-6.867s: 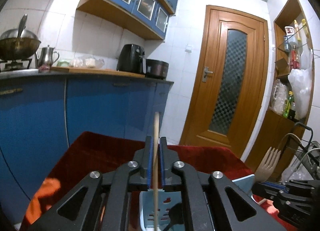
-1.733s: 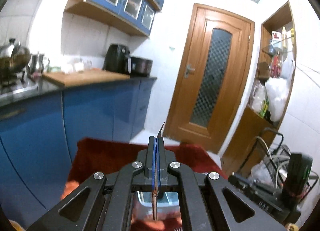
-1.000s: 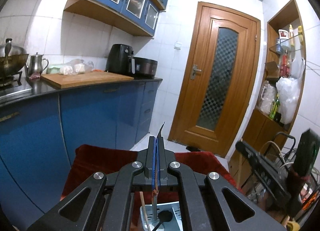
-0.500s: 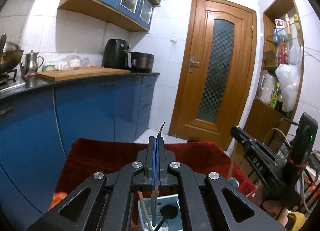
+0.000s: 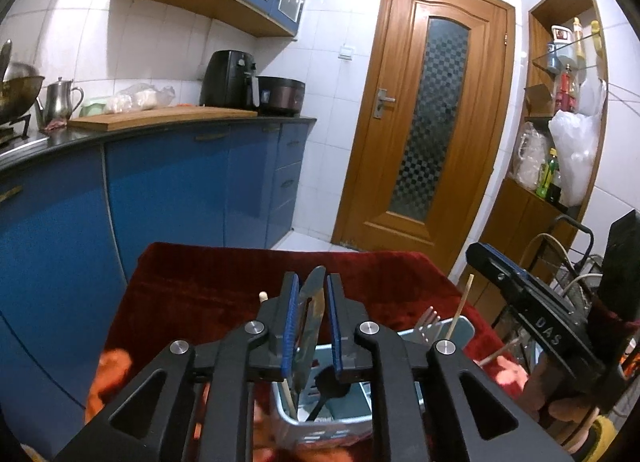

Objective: Organize utensils
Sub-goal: 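Open the left tool to drop the knife while the right tool drops the chopstick, then move both open tools back down to the remaining utensils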

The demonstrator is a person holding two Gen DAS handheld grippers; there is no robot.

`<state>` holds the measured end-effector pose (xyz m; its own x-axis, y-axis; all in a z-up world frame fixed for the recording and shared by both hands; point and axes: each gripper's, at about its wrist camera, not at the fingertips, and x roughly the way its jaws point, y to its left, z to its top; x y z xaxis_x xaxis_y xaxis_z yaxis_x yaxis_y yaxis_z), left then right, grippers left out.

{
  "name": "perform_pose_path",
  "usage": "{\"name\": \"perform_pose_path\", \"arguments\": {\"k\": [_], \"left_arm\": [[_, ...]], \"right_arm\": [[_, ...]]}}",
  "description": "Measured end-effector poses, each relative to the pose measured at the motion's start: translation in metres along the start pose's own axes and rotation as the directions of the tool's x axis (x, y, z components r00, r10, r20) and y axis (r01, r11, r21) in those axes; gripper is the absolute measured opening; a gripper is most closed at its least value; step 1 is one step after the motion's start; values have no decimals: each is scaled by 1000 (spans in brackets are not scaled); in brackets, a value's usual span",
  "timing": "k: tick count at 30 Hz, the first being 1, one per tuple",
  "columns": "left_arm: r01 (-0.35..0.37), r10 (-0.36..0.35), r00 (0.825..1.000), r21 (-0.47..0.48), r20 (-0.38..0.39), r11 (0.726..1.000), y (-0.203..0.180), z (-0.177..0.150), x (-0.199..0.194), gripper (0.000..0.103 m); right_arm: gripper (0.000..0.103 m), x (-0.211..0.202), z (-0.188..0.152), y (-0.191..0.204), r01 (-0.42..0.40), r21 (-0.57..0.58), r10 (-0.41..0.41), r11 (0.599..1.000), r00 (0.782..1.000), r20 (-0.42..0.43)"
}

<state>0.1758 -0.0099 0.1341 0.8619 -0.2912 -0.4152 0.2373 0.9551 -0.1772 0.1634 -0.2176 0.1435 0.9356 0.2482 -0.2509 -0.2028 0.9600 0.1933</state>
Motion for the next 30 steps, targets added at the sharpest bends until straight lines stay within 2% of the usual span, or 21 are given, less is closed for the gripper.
{"name": "perform_pose_path", "arguments": {"k": [7,16,24,30], "left_arm": [[8,-8,1000,12,1,1000,-2,-1,-17,18],[30,-30,999,1,-43,1000,-3,-12,-43,18],[4,-2,993,16,-121,1000,-5,-34,-63,18],[-2,6,980,17,-197,1000,-4,-57,-70,18]], "right_arm": [[20,-24,3,4,-23,15,23,1000,1000,-15],[20,-57,4,8,-53,56,56,997,997,-55],[20,-84,-10,14,-31,58,38,998,990,-132],[20,-98,-30,22,-12,45,22,999,974,-225]]}}
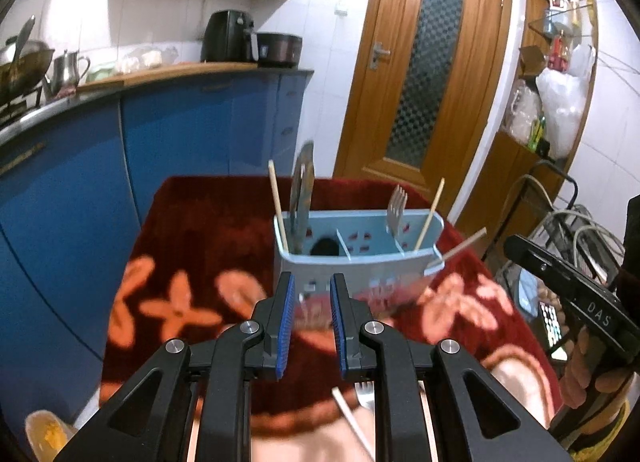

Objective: Organize utensils
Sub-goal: 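Move both open tools back down to the remaining utensils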

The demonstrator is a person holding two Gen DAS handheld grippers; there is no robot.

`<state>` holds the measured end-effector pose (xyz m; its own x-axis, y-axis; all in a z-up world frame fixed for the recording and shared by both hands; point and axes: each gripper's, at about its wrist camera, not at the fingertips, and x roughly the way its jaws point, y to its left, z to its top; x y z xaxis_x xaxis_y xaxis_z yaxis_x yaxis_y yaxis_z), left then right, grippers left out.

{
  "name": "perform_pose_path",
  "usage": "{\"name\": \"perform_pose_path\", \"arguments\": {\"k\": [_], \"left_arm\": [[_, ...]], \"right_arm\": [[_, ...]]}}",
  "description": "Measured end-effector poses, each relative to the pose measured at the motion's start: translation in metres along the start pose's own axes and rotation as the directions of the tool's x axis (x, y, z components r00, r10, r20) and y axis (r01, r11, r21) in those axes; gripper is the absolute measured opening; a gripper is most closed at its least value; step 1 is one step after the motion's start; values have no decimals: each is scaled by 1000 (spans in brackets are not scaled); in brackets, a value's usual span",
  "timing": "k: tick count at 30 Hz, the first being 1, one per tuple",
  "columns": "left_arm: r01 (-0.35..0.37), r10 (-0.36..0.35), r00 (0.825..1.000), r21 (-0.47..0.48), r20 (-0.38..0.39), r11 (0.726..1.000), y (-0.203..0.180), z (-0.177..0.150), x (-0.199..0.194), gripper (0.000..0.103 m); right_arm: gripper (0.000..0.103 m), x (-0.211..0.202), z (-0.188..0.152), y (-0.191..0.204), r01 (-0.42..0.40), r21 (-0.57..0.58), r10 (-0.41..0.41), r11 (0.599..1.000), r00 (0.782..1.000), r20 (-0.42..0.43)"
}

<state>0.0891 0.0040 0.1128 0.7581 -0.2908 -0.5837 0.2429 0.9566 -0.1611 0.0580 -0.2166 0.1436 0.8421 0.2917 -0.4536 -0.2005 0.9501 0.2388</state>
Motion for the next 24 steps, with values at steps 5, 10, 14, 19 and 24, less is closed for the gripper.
{"name": "perform_pose_path", "arguments": {"k": [5,10,14,19,24], "left_arm": [[13,-13,997,-2,-75,1000,-2,-19,5,18],[2,-5,989,-21,-145,1000,1,-36,16,18],[20,-30,977,-50,-209,999,1,-46,26,18],[38,-50,962,-49,-269,998,-4,-58,37,18],[61,-78,933,-59,-350,996,-10,-71,51,18]], "right_arm": [[20,3,-21,4,11,-17,-13,1000,996,-94],[20,6,-39,4,21,-18,-23,1000,985,-174],[20,10,-50,3,32,-25,-37,999,972,-231],[20,17,-61,2,39,-33,-47,999,951,-304],[20,27,-72,-2,39,-27,-47,999,919,-391]]}}
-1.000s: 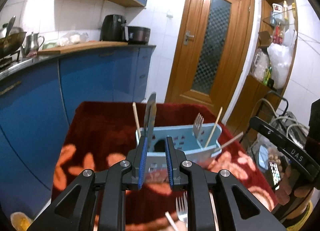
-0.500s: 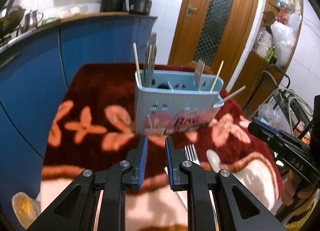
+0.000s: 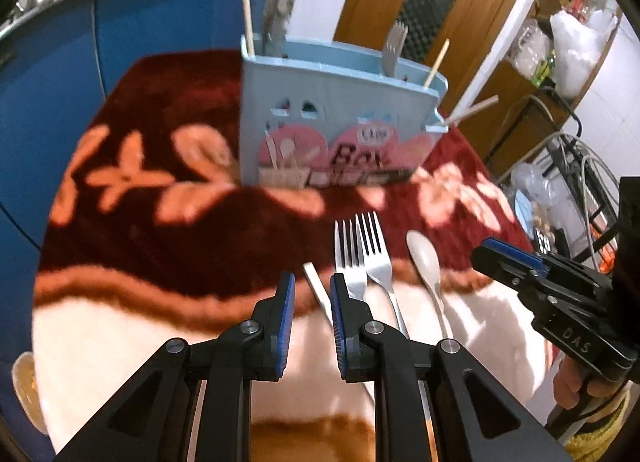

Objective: Organize utensils
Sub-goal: 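Move both open tools back down to the remaining utensils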

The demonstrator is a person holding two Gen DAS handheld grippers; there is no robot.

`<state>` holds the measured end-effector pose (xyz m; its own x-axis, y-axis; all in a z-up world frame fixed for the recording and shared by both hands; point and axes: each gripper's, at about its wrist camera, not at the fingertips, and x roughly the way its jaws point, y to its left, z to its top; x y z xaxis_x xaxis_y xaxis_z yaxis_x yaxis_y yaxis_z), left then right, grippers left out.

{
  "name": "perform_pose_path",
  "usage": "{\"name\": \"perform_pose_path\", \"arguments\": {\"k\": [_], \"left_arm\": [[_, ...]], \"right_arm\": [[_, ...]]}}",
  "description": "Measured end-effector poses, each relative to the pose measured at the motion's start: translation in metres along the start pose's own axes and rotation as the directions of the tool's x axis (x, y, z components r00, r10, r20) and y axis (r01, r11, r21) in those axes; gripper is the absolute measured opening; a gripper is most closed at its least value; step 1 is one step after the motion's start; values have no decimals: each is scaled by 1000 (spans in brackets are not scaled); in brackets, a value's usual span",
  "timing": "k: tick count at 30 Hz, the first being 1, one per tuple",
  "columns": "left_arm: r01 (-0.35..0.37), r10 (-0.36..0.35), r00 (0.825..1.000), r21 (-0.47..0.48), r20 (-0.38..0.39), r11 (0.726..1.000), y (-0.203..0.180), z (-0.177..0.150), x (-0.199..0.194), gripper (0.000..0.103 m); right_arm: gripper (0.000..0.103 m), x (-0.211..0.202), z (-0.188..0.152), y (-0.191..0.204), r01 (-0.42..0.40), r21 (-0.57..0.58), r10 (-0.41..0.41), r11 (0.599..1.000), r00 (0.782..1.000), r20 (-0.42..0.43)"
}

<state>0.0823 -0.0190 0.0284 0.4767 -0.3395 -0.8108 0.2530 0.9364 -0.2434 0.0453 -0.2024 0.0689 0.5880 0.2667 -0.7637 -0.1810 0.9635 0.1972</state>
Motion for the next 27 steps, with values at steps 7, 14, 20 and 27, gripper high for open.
{"name": "perform_pose_path", "arguments": {"k": [7,14,20,27], "left_arm": [[17,-18,997,-3,-77,1000,-4,-4,14,18],[34,-36,986,-11,-164,999,-4,-8,28,18],[55,-58,979,-19,-198,998,-5,-9,28,18],[83,-85,968,-16,-235,996,-11,-15,30,18]], "right_arm": [[20,16,-7,-3,-23,13,24,1000,993,-115],[20,30,-11,-7,-45,33,51,998,978,-201],[20,34,-15,-7,-59,38,67,998,964,-257],[20,38,-13,-4,-58,21,61,998,955,-289]]}}
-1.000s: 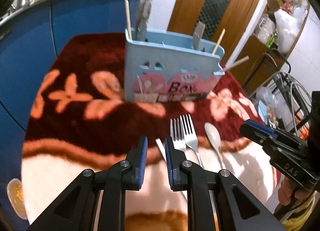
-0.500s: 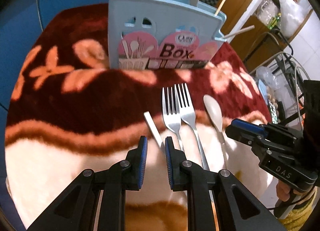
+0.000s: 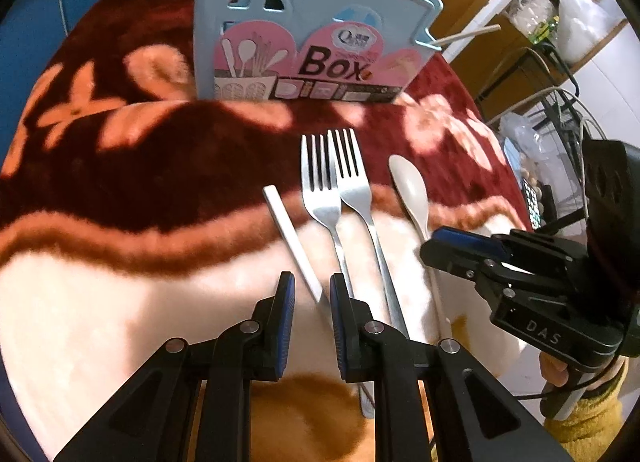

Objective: Organize utensils
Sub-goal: 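Move both open tools back down to the remaining utensils, then grasp the white knife with the left tool while the right tool grasps the white spoon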

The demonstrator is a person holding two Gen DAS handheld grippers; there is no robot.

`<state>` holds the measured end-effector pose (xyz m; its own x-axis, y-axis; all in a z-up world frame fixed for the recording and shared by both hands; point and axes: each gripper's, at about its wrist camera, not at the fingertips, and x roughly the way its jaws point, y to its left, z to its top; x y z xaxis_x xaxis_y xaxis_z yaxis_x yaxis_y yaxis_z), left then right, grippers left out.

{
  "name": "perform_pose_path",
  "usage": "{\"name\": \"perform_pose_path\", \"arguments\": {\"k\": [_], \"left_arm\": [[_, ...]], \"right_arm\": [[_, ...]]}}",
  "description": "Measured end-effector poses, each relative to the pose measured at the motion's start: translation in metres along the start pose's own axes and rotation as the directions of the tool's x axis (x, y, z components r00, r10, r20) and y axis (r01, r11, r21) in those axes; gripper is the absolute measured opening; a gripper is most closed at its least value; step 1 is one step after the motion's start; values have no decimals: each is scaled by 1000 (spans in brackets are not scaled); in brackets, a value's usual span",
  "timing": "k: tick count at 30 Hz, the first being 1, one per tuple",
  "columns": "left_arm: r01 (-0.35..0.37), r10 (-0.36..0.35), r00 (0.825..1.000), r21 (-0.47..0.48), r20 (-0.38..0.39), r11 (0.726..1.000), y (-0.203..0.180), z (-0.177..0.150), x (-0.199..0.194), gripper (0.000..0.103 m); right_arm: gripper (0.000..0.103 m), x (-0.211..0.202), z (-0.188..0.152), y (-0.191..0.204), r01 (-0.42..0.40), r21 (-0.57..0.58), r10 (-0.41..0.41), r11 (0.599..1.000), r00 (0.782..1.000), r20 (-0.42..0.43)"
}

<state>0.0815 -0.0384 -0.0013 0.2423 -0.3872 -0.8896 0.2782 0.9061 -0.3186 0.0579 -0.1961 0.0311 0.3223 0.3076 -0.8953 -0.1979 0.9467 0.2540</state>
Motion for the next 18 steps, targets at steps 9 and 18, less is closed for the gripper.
{"name": "perform_pose_path", "arguments": {"k": [9,18], "left_arm": [[20,-20,999,13,-27,1000,0,6,6,13],[66,-66,998,-14,23,998,3,3,2,8]], "right_arm": [[20,8,5,-1,-9,-19,8,1000,999,-48],[9,14,5,4,5,-63,-7,998,999,-35]]}}
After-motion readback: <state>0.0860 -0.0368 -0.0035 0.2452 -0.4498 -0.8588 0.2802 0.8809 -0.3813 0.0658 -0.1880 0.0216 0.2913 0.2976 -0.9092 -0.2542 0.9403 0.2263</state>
